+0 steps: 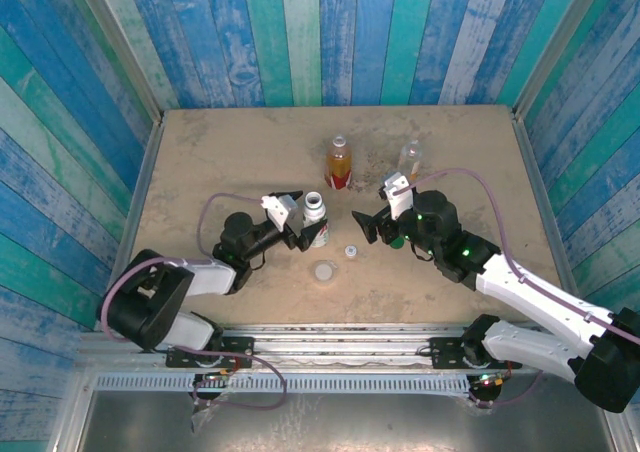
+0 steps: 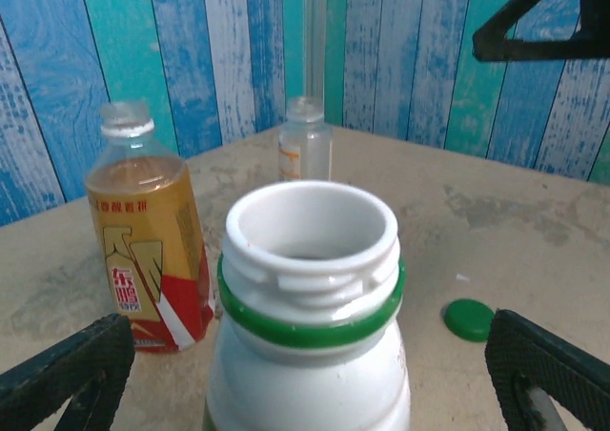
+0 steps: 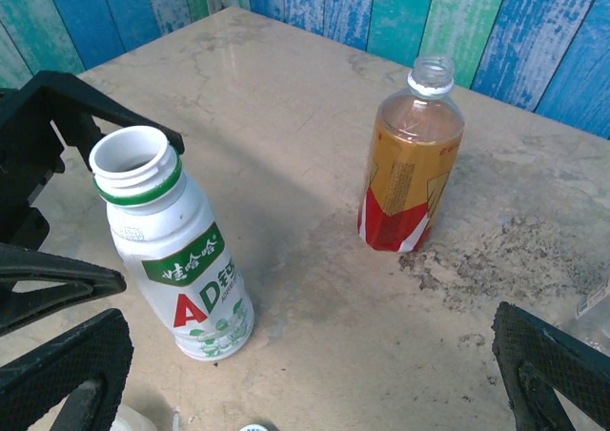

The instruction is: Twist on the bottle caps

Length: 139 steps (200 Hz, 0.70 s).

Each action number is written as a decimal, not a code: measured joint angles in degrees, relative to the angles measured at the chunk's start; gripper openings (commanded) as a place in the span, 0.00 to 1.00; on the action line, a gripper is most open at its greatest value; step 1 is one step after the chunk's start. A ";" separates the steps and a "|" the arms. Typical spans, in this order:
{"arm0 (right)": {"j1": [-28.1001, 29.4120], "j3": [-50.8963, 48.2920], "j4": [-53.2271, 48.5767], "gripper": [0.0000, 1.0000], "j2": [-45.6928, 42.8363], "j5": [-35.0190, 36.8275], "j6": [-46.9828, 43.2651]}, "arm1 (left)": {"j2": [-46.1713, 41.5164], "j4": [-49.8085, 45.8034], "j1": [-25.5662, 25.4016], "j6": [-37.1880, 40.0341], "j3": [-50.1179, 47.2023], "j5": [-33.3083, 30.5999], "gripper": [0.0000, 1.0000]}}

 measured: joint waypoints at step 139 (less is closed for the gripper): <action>0.00 0.11 -0.11 1.00 0.22 -0.15 1.66 | 16.00 16.92 -0.02 -2.84 -0.28 -0.04 0.91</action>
